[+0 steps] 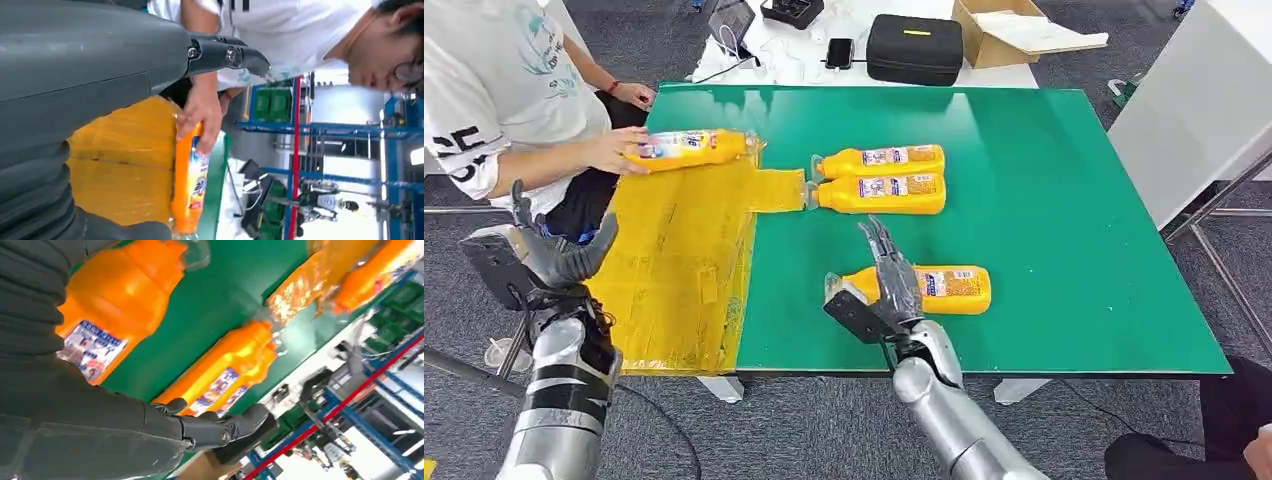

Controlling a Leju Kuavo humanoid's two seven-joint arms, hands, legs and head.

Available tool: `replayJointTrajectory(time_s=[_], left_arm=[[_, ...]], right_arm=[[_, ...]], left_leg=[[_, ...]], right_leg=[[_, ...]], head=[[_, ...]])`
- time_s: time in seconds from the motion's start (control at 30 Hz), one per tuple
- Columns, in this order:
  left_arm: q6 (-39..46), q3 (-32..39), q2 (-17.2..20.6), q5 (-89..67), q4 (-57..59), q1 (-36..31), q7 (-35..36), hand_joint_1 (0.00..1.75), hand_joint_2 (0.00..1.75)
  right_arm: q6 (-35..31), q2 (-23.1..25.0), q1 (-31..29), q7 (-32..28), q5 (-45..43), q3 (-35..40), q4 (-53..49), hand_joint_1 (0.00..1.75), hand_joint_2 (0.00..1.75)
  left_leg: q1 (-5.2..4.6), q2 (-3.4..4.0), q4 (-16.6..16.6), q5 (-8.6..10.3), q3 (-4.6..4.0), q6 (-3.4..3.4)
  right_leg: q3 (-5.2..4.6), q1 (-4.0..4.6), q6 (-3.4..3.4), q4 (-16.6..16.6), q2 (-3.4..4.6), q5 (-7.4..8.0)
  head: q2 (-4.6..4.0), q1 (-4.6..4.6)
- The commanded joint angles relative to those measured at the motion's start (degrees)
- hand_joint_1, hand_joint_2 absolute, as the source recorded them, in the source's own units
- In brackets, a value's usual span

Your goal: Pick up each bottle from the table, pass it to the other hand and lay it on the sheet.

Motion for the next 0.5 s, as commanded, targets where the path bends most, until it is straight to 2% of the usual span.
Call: replayJointTrajectory(time_s=[0.03,0.23,0.3,0.37,0.5], left_arm=[[-2.29,3.18,-1.87,0.38,-0.89,1.05,0.26,0.0,1.75],[-2.59,1.85,-1.95,-0.64,1.19,0.1,0.26,0.0,1.75],[-2.69,1.35,-1.67,-0.79,2.52,-0.56,0.26,0.0,1.75],[-2.66,1.24,-1.62,-0.81,2.88,-0.78,0.26,0.0,1.75],[-2.29,0.49,-1.29,-1.16,3.94,-1.27,0.26,0.0,1.75]], right_arm=[[3.23,-5.18,-6.39,4.63,2.39,-4.06,10.78,0.0,1.75],[8.32,-5.19,-7.92,5.99,2.87,-4.59,14.53,0.0,1.75],[13.7,-5.32,-9.11,7.34,2.54,-4.16,17.2,0.0,1.75],[14.26,-5.41,-9.17,7.34,2.45,-4.17,17.69,0.0,1.75],[17.17,-5.59,-9.62,7.29,2.31,-3.7,19.57,0.0,1.75]], left_leg=[[-0.05,0.02,-0.03,-0.1,0.38,0.15],[-0.03,0.03,-0.01,-0.11,0.3,0.11],[-0.04,0.0,-0.03,-0.12,0.35,0.1],[-0.04,-0.03,-0.02,-0.03,0.12,0.06],[-0.01,-0.02,-0.02,-0.07,0.27,0.08]], right_leg=[[0.41,0.0,-0.03,-0.08,-0.08,-0.09],[0.33,0.01,-0.06,-0.03,-0.06,-0.1],[0.38,-0.01,-0.06,-0.04,-0.1,-0.12],[0.14,-0.03,-0.01,-0.02,-0.07,-0.03],[0.27,0.02,-0.03,-0.05,-0.09,-0.06]], head=[[0.0,0.0],[0.0,0.0],[0.0,0.02],[0.0,0.0],[0.0,-0.02]])
